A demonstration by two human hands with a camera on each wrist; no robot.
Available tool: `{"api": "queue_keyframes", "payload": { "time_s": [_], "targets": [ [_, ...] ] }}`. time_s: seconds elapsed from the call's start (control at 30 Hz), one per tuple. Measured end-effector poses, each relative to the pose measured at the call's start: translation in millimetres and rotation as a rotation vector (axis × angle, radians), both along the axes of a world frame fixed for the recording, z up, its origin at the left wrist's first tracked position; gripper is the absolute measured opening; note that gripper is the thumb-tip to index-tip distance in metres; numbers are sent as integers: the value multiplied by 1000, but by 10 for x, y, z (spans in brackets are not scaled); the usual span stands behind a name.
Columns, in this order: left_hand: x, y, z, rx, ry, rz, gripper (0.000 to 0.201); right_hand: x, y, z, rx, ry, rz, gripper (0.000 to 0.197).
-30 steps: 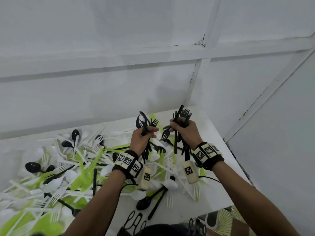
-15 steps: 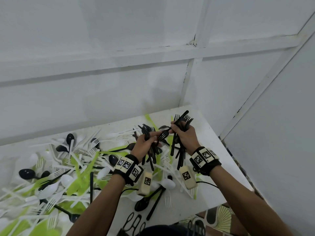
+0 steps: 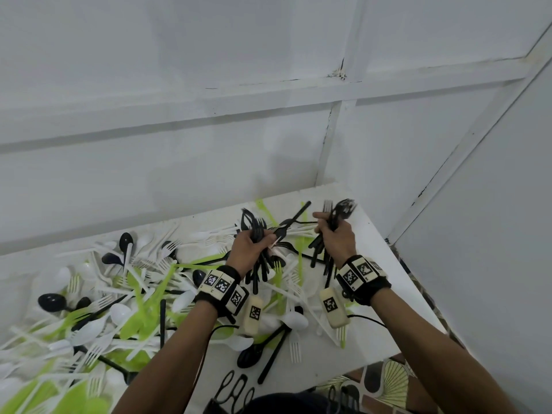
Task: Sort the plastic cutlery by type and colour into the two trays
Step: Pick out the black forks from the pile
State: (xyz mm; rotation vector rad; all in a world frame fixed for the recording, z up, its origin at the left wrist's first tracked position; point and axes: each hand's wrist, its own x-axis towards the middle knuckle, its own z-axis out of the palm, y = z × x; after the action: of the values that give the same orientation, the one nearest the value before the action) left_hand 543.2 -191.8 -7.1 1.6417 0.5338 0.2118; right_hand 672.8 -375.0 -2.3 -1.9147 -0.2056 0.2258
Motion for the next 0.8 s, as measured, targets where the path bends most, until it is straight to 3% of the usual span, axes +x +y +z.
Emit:
{"api": "queue_keyframes", "payload": {
  "time_s": [0.1, 0.2, 0.3, 0.4, 0.5, 0.6, 0.67, 0.8],
  "targets": [
    [-16, 159, -58, 101, 57, -53, 6, 34, -128, 17, -90, -280, 24, 26],
    [-8, 178, 63, 105, 81, -190, 9, 11, -139, 62, -183, -499, 286, 26],
    [60, 149, 233, 74, 65, -248, 11, 9, -116, 116, -430, -620, 587, 26],
    [126, 155, 324, 45, 60, -281, 21, 7, -124, 105, -608, -637, 711, 41],
    [180, 107, 346, 39, 54, -296, 34, 31, -136, 61, -688, -721, 640, 41],
    [264, 38, 300, 49, -24, -131, 26, 101, -187, 37, -699, -687, 513, 35],
    [334, 41, 196, 68, -39, -55, 20, 148, -275, 28, -630, -613, 399, 31],
    [440, -8, 21, 277, 90, -180, 16, 177, -509, 21, -470, -325, 223, 35]
  ]
}}
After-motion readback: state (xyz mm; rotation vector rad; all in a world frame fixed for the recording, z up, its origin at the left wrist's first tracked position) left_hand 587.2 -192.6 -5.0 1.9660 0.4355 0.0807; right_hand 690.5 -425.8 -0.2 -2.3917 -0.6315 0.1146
